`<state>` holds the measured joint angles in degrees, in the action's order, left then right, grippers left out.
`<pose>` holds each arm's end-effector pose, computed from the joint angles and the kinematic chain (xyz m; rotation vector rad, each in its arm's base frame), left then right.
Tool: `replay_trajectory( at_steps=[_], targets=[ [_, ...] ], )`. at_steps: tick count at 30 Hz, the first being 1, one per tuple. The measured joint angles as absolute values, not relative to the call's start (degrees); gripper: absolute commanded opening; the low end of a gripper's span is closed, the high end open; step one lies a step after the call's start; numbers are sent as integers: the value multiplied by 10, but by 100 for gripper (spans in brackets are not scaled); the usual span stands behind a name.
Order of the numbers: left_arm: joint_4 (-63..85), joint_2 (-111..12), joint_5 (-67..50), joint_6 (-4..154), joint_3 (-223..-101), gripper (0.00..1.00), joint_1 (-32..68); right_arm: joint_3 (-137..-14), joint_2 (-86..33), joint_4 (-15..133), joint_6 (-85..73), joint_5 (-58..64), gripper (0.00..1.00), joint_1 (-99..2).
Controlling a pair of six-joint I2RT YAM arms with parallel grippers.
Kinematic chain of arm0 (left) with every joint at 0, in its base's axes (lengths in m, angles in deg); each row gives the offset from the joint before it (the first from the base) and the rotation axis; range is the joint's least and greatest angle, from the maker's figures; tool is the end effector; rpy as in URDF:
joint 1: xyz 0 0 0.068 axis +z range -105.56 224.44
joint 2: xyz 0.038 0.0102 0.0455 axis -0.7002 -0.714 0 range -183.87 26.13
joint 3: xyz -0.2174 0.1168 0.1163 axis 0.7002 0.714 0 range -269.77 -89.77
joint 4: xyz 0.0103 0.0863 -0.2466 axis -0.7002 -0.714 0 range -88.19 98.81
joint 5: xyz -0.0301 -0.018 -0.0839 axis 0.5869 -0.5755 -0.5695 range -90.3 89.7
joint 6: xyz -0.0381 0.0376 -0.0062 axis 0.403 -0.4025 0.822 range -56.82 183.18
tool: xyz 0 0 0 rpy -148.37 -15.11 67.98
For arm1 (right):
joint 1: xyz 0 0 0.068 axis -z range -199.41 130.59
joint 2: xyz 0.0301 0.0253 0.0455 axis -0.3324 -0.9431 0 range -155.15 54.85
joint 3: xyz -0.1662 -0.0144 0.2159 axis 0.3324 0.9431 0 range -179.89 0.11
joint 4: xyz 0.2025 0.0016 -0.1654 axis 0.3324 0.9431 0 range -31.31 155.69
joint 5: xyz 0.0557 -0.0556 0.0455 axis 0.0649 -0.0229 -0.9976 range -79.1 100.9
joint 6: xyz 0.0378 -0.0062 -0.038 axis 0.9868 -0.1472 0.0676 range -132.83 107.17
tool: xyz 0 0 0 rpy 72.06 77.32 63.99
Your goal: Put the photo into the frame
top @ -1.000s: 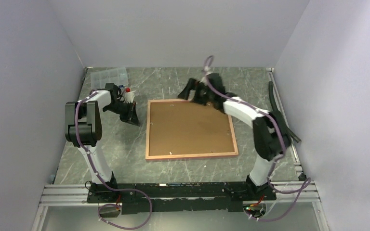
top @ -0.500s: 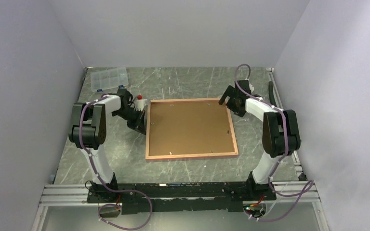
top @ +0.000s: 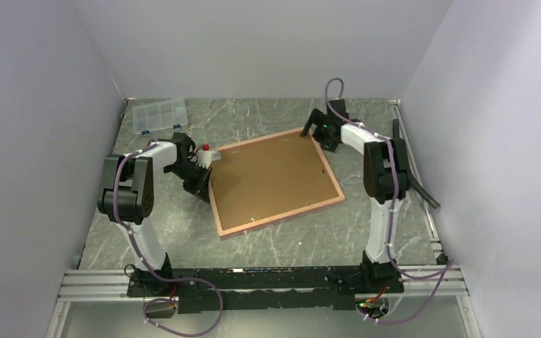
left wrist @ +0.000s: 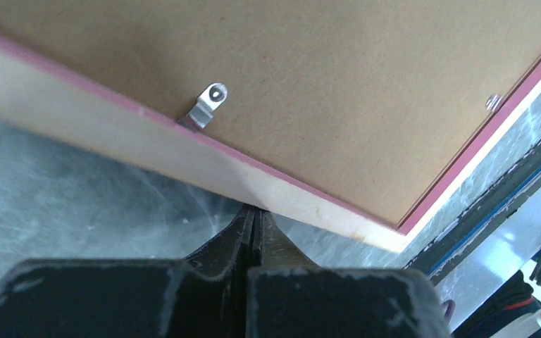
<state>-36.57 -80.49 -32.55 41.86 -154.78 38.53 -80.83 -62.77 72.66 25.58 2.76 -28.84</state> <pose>0.3203 -0.0523 0.1446 0.7048 2.8162 -0.8215 0.4372 0.0776 0.1647 0.5682 2.4544 0.5291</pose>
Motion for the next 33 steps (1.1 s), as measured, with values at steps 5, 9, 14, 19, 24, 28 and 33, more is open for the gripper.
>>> replay_trajectory(
  at_steps=[5, 9, 14, 19, 24, 28, 33],
  targets=[
    [-408, -802, -303, 401, -1546, 13, 368, -1019, -767, 744, 239, 18, 100, -335],
    [-456, -805, -307, 387, -1546, 29, 315, -1181, -867, 765, 222, 3, 100, -365],
    [-520, -808, -343, 367, -1560, 51, 263, -1197, -871, 782, 206, 7, 100, -378],
    [-556, -789, -353, 344, -1586, 91, 280, -1164, -819, 811, 195, 17, 100, -366],
    [-586, -763, -356, 312, -1676, 93, 334, -1134, -735, 830, 182, 41, 100, -357],
    [-562, -763, -324, 319, -1748, 85, 396, -1016, -614, 824, 187, 62, 100, -352],
    [-499, -834, -284, 360, -1841, 66, 467, -774, -436, 812, 218, 55, 100, -352]
  ],
)
